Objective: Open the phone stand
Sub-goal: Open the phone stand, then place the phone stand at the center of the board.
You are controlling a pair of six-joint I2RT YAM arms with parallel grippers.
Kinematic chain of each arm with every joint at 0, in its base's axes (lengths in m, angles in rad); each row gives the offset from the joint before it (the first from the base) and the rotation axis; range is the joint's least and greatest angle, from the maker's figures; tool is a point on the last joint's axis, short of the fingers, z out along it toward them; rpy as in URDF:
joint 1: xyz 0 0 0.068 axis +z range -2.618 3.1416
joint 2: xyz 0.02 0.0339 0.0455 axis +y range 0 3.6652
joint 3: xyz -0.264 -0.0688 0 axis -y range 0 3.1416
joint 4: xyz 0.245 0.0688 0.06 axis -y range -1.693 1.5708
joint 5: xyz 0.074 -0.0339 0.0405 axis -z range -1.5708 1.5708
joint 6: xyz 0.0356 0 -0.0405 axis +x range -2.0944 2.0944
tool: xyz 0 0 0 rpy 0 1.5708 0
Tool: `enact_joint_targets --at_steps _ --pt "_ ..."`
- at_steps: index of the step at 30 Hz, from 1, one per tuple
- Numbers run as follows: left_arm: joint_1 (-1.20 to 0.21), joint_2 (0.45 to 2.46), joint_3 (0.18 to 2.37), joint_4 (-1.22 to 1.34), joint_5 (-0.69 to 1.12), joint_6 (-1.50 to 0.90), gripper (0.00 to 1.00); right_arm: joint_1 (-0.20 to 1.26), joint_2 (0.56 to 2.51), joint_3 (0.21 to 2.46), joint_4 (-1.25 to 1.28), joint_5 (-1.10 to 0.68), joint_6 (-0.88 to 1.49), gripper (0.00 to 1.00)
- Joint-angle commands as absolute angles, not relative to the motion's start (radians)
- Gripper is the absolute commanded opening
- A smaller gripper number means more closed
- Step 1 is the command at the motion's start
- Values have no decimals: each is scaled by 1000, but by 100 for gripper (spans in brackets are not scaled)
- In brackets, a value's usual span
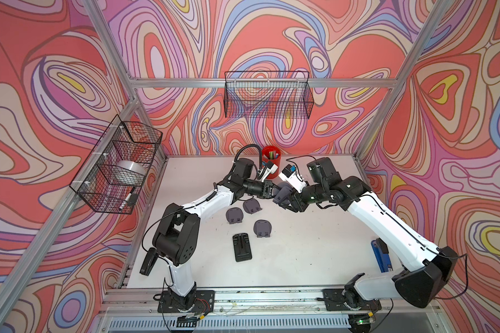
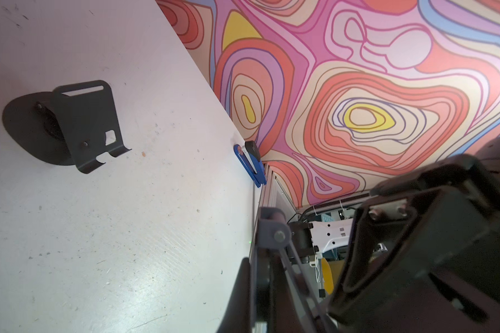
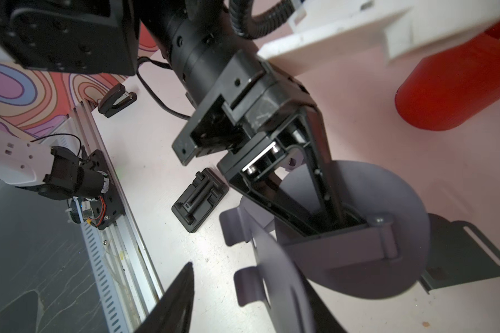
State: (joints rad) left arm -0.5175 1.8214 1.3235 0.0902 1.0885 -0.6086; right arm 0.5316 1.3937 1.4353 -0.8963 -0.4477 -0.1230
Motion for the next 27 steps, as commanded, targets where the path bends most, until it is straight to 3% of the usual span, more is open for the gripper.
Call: enact_joint_targets --at_steps 1,7,14,27 --pt "-506 1866 1279 300 1006 -724 0 543 1341 1425 -872 -451 -62 64" --pt "-505 2002 1279 552 907 -888 0 543 1272 1427 -851 -330 28 69" --pt "-506 2091 1344 486 761 -851 0 524 1201 1407 -862 -213 106 73" --pt "-505 2185 1314 601 597 -922 0 495 1164 1386 -856 -216 137 73"
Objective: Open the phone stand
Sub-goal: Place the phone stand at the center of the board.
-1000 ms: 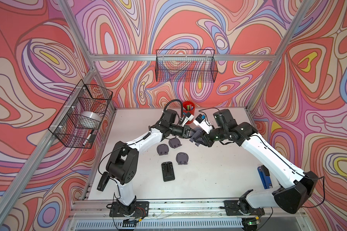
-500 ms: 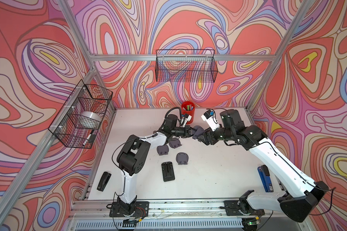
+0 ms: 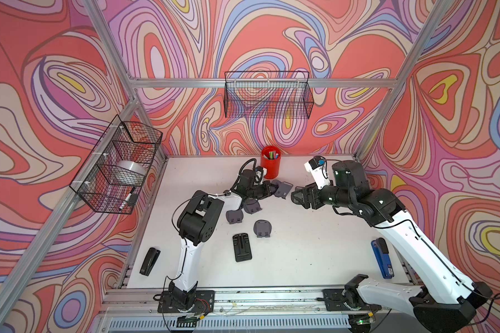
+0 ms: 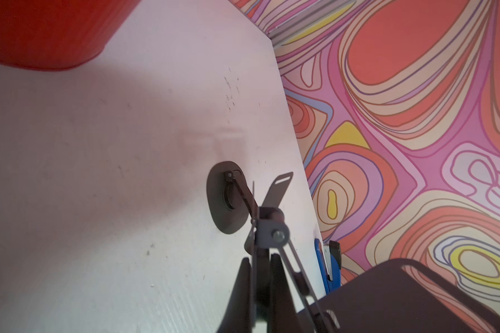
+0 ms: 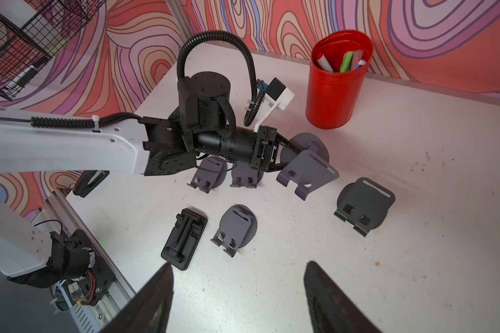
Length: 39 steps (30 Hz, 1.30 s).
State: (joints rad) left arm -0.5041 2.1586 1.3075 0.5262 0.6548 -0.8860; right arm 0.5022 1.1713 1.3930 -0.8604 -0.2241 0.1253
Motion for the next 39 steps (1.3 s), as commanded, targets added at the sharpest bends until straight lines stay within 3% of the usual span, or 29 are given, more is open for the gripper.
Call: enact_joint_targets --at_steps 1,10,39 --pt "-506 2192 1314 609 587 -927 0 495 1164 1385 -857 -217 137 73" --pt "-505 2284 1380 632 576 -980 0 485 1170 1375 -857 -215 125 73" --pt "-520 2375 1553 323 558 -912 3 447 1186 1345 -833 -255 114 73"
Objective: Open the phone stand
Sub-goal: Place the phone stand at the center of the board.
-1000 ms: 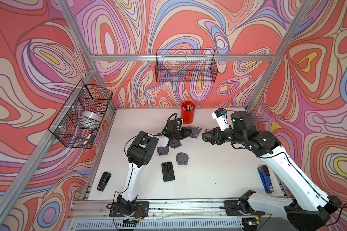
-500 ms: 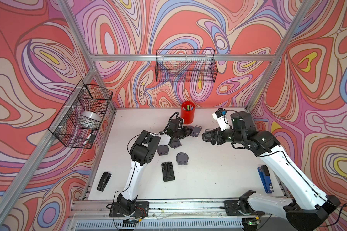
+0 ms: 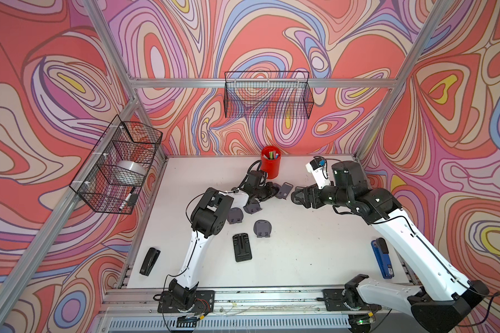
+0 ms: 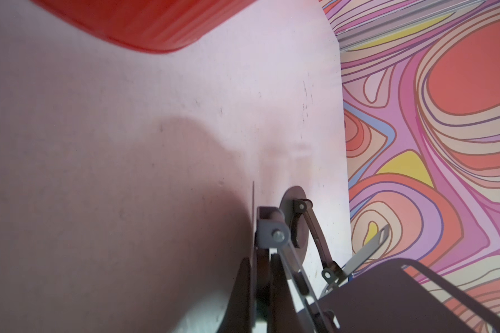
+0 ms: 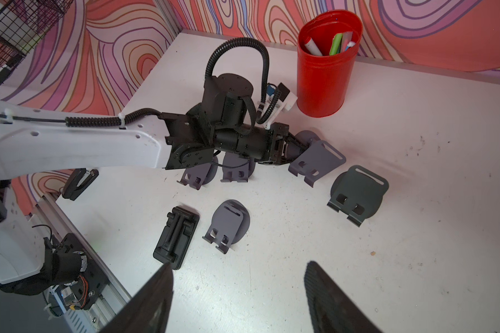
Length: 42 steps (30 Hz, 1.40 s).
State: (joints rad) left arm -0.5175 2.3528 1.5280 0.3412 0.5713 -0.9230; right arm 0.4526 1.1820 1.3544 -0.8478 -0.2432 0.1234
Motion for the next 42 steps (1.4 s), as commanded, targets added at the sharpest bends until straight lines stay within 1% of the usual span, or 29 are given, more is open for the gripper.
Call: enact_joint_targets --at_steps 1,6,11,24,34,42 --pt "-519 2375 1552 318 555 -911 5 447 1186 1344 -833 -256 113 73" --pt "-519 2376 1552 310 552 -908 16 443 1183 1336 -830 -259 114 73" --pt "-514 2369 1536 304 551 -904 23 442 1180 1329 -820 -262 117 73" --pt "-474 2322 1487 285 550 -884 30 442 1195 1322 -795 -282 127 73" --pt "-459 2237 1431 272 552 -864 32 441 1207 1317 -776 -290 146 73" --pt "-449 2165 1458 235 569 -852 33 441 1213 1330 -806 -248 180 73"
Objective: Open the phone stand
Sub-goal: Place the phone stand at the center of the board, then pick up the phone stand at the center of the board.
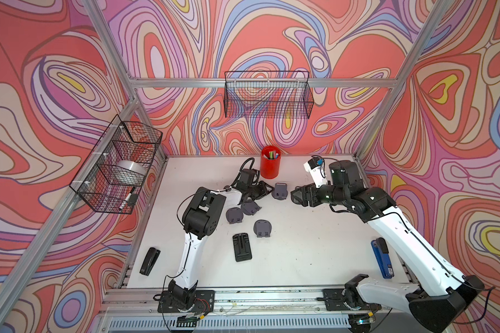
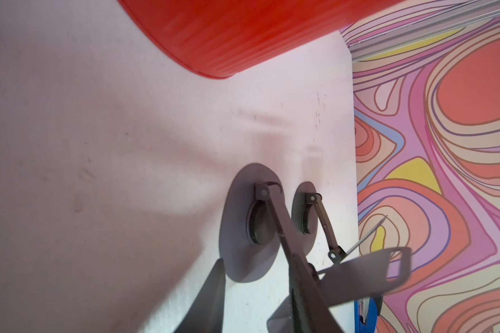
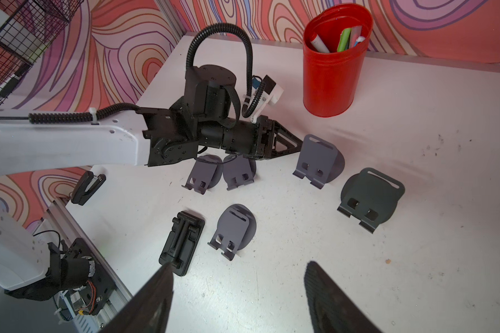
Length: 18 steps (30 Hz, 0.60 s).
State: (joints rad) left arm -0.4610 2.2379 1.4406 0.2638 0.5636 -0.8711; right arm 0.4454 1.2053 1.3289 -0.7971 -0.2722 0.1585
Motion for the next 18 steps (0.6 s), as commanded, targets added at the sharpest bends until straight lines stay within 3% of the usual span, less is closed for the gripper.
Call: enact_joint_targets --at_steps 1,8,18 --pt "-446 2152 1463 224 573 -848 33 441 1219 1329 -814 -249 183 73" --pt "-414 1958 1430 93 579 -747 35 518 1312 1308 -843 -139 225 72" --pt "-288 1481 1075 -77 520 -608 46 690 1531 1325 -746 -11 342 77"
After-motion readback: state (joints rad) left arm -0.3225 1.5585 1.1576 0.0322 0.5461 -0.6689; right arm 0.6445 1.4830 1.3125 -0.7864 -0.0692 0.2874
